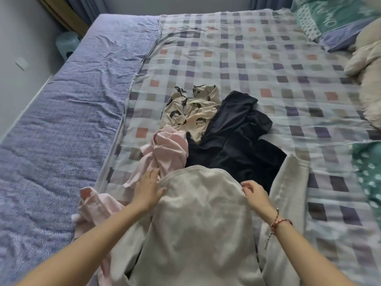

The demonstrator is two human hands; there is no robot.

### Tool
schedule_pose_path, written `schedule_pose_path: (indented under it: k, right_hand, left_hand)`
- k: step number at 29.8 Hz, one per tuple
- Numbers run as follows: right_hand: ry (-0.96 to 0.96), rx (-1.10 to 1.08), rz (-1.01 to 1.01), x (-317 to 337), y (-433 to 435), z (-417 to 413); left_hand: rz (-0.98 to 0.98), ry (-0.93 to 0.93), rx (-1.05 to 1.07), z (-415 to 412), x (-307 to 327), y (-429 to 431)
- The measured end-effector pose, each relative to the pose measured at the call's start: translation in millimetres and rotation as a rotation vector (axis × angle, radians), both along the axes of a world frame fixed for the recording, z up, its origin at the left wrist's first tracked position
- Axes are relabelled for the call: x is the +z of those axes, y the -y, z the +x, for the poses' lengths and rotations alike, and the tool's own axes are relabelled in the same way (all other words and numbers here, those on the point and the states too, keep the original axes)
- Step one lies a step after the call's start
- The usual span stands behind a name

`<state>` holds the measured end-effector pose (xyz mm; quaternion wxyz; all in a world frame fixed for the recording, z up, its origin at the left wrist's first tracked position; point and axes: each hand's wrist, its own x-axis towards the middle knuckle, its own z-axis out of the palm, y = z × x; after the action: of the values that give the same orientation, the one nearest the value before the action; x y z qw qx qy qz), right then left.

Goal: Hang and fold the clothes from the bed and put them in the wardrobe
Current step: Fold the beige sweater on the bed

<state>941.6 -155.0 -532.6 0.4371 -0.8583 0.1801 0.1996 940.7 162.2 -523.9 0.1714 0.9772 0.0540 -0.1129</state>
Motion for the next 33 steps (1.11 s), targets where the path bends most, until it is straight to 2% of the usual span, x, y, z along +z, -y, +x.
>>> schedule_pose_path:
  k: [2, 4, 9, 11, 13, 15, 17, 19, 21, 22, 24, 26, 27, 28, 30, 31, 33]
  right_hand:
    - [0.010, 0.041, -0.015, -5.7, -15.8, 25.7]
    - [-0.013, 0.130, -0.035, -9.4, -28.2, 45.4]
    - [-0.197, 0.462, -0.108, -17.4, -37.5, 79.9]
    - [-0.156, 0.560, -0.085, -10.6, -33.7, 81.9]
    - [-0.119, 0.629, 0.014, -0.5, -28.6, 81.1]
    - [-0.100, 0.696, 0.120, 16.1, -20.6, 76.6]
    - [-0.140, 0.751, 0.208, 33.9, -11.3, 72.3]
    - [-0.308, 0.820, 0.243, 48.6, -3.4, 66.8]
    - [-0.496, 0.952, 0.170, 56.2, 2.9, 60.6]
    - [-0.529, 1.043, 0.074, 58.4, 4.7, 58.3]
    - [-0.456, 1.109, -0.109, 60.1, 6.4, 62.0]
    - [-0.202, 0.938, -0.254, 63.8, 2.6, 73.2]
    - [-0.040, 0.814, -0.348, 64.2, -0.4, 81.6]
    - [0.105, 0.701, -0.474, 62.2, -5.1, 88.6]
    - [0.253, 0.586, -0.695, 48.1, -22.7, 90.3]
    - [0.242, 0.556, -0.715, 37.6, -29.6, 86.1]
    - [0.201, 0.556, -0.597, 18.6, -56.8, 57.5]
  left_hand:
    - [0.019, -0.001, 0.001, 15.1, -9.2, -4.6]
    - [-0.054, -0.029, -0.091, 20.7, -13.6, -10.0]
    - [-0.574, 0.109, -0.262, 11.8, 9.5, -19.7]
    - [-0.793, -0.005, -0.264, 1.2, 30.7, -18.3]
    - [-0.914, -0.164, -0.306, -5.9, 51.0, -22.0]
    - [-0.853, -0.286, -0.417, -9.0, 66.4, -30.5]
    - [-0.626, -0.322, -0.562, -5.9, 76.1, -38.1]
    - [-0.375, -0.399, -0.697, -0.6, 82.4, -40.1]
    - [-0.082, -0.475, -0.810, -2.1, 83.0, -38.2]
    - [0.069, -0.451, -0.868, -4.3, 83.4, -35.0]
    - [0.280, -0.284, -0.935, -3.2, 85.1, -28.2]
    - [0.471, -0.222, -0.854, 3.6, 89.9, -11.4]
    - [0.530, -0.096, -0.782, 10.6, 88.0, -3.4]
    - [0.502, 0.142, -0.719, 18.1, 81.6, 2.3]
    - [0.337, 0.374, -0.516, 26.3, 61.9, 2.3]
    - [0.184, 0.307, -0.380, 30.9, 43.9, -1.3]
    - [-0.174, 0.035, -0.043, 10.2, 18.2, -19.1]
